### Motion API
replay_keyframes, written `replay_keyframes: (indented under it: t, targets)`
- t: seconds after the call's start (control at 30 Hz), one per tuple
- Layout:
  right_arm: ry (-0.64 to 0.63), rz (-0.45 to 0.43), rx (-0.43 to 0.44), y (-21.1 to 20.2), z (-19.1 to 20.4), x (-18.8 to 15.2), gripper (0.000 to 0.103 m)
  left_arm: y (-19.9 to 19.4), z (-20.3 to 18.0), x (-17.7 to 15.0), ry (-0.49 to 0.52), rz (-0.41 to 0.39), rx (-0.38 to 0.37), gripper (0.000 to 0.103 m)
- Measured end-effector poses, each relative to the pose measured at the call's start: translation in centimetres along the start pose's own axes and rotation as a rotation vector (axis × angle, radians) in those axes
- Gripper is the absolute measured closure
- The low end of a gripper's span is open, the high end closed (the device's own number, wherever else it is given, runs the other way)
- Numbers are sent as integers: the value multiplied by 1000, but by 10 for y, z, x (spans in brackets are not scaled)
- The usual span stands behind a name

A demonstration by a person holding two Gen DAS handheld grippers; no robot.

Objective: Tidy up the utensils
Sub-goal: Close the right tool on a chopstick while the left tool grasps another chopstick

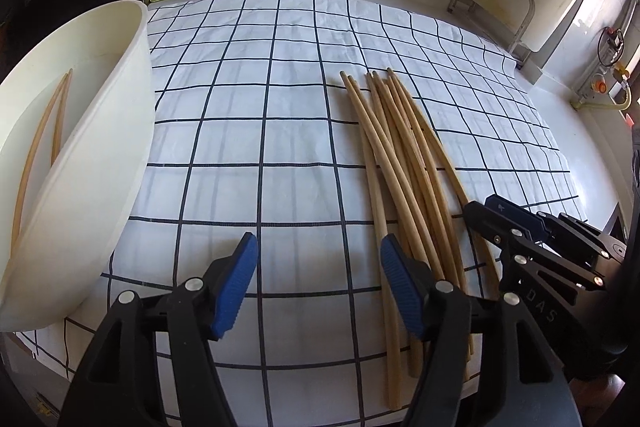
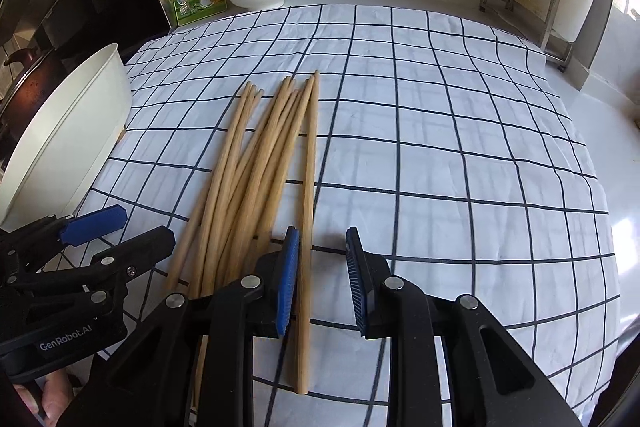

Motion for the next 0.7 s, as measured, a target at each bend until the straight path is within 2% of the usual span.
replay_keyframes:
  t: [0.23, 0.53, 0.63, 0.7]
  targets:
    - [38, -6, -14, -8, -25, -8, 80, 4, -9, 0, 36, -4, 33, 39]
    - [2, -12, -32, -2, -19, 2, 80, 13, -17, 6, 74, -19, 95, 39]
    - [-23, -16, -49, 3, -15, 8, 80, 14, -18, 8, 83, -30, 106, 45]
    - [-38, -21, -58, 6, -12, 11, 80, 14, -18, 10, 84, -35, 102, 56]
Point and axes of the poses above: each gripper's, at about its wrist camera, not at the fingertips, and y roughly the way its jaws point, z to its left, x to its top, the point moved 2 cm from there along y, roughly the way its jaws point
